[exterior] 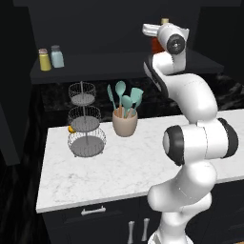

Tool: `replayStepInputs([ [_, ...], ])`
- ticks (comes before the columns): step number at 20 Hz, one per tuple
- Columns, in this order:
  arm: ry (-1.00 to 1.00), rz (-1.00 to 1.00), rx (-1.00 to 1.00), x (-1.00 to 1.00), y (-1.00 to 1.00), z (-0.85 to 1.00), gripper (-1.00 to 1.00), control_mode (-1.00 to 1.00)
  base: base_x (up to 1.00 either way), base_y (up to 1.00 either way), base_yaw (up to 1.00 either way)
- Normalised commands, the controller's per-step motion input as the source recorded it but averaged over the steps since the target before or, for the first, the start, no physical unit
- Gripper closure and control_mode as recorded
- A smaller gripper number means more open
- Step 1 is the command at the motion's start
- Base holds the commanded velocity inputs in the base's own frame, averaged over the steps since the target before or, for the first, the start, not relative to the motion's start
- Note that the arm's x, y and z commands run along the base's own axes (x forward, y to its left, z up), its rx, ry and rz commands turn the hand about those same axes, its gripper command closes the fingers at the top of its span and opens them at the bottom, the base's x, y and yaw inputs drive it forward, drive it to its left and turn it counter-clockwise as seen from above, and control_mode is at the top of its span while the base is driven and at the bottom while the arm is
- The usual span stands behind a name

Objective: Put the shaker and condiment bottle from the counter next to their counterparts in the cabinet.

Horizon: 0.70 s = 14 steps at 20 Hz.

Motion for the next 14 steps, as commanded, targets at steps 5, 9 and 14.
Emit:
replayStepInputs([
  [5,0.0,0.0,0.0,0.0,0.0,0.0,-1.0,-1.0,0.0,0.0,0.0],
  [9,-0.02,0.0,0.0,-0.14,0.0,0.0,-1.0,-1.0,0.0,0.0,0.0],
  [14,-0.14,0.0,0.0,-0.62,0.0,0.03,-1.0,-1.0,0.0,0.0,0.0],
])
